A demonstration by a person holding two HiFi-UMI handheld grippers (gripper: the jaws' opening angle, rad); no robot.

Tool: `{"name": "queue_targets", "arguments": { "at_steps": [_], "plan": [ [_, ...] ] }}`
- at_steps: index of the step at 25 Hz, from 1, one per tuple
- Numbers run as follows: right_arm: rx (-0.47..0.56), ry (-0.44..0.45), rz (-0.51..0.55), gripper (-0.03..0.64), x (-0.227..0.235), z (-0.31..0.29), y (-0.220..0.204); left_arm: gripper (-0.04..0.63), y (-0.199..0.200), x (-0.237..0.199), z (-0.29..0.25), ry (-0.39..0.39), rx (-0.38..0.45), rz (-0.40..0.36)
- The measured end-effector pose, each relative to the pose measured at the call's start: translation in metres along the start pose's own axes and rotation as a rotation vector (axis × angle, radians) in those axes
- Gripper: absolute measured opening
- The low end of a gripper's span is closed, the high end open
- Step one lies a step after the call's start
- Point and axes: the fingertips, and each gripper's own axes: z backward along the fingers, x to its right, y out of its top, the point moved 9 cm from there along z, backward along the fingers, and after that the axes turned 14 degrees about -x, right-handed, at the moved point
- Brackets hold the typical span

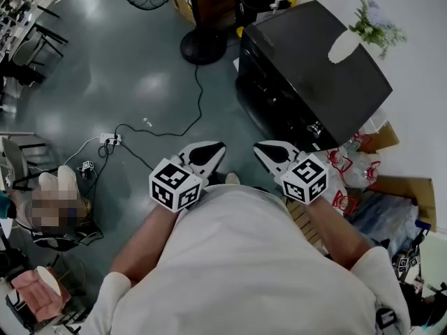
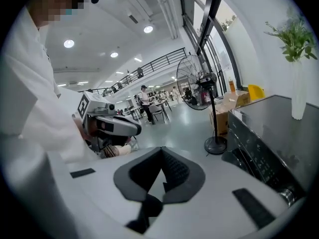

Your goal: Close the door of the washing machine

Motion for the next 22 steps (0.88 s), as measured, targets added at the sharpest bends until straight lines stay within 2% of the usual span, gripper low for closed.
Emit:
{"name": "queue_targets", "arguments": {
  "at_steps": [22],
  "plan": [
    [0.027,0.025,0.037,0.008,-0.0034,0.0034,0.007,0.028,0.0018,0.0019,-0.0055,0.001,-0.026,0.007]
  ]
}}
